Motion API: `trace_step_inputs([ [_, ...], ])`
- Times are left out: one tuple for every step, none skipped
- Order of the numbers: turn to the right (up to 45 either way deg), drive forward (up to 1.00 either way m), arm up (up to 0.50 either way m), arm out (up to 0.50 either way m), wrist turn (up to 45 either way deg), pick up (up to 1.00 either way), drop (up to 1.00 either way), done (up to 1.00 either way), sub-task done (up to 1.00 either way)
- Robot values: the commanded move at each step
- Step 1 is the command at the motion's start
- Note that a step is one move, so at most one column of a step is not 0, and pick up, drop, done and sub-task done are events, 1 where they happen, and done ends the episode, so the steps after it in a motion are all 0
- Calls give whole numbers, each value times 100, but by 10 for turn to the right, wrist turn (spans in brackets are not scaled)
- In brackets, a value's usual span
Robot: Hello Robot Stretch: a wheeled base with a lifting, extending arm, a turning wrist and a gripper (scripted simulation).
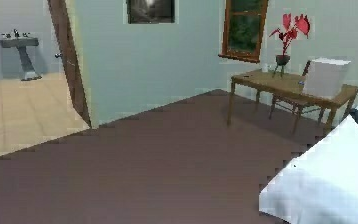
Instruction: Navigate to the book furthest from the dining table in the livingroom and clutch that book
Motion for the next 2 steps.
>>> trace_step_inputs([
  [-390, 0, 0, 0, 0, 0, 0, 0, 0],
  [0, 100, 0, 0, 0, 0, 0, 0, 0],
])
